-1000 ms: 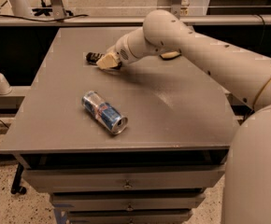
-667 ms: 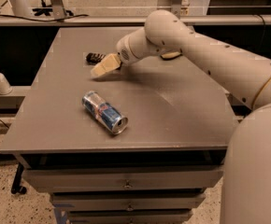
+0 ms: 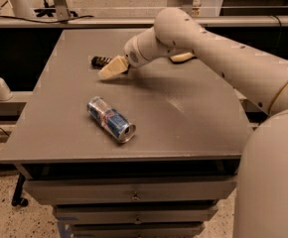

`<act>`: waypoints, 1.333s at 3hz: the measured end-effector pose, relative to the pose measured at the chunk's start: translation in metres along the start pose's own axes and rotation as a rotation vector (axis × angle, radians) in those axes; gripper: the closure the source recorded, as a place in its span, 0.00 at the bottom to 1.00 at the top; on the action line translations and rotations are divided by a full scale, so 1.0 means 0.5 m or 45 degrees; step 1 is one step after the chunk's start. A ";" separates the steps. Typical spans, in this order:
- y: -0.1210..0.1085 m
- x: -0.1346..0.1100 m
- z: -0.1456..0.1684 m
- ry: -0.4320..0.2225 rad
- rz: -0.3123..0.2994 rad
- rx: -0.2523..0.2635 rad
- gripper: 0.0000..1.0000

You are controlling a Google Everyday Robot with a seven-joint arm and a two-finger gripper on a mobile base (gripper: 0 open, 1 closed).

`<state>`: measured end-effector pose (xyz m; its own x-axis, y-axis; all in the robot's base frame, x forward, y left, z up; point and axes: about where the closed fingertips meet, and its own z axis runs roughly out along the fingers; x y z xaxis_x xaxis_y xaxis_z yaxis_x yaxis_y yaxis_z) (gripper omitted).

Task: Pick rxbar chocolate

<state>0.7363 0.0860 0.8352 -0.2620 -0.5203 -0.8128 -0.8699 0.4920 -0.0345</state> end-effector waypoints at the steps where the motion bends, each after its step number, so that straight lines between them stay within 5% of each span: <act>1: -0.003 0.009 -0.003 0.014 0.011 0.010 0.39; 3: -0.007 -0.002 -0.017 0.007 0.004 0.048 0.86; 4: -0.002 -0.032 -0.023 -0.017 -0.028 0.045 1.00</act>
Offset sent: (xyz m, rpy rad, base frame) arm 0.0011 -0.0145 0.0048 -0.0235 -0.0071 -0.0526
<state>0.7368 0.0860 0.8550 -0.2373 -0.5222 -0.8191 -0.8599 0.5052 -0.0730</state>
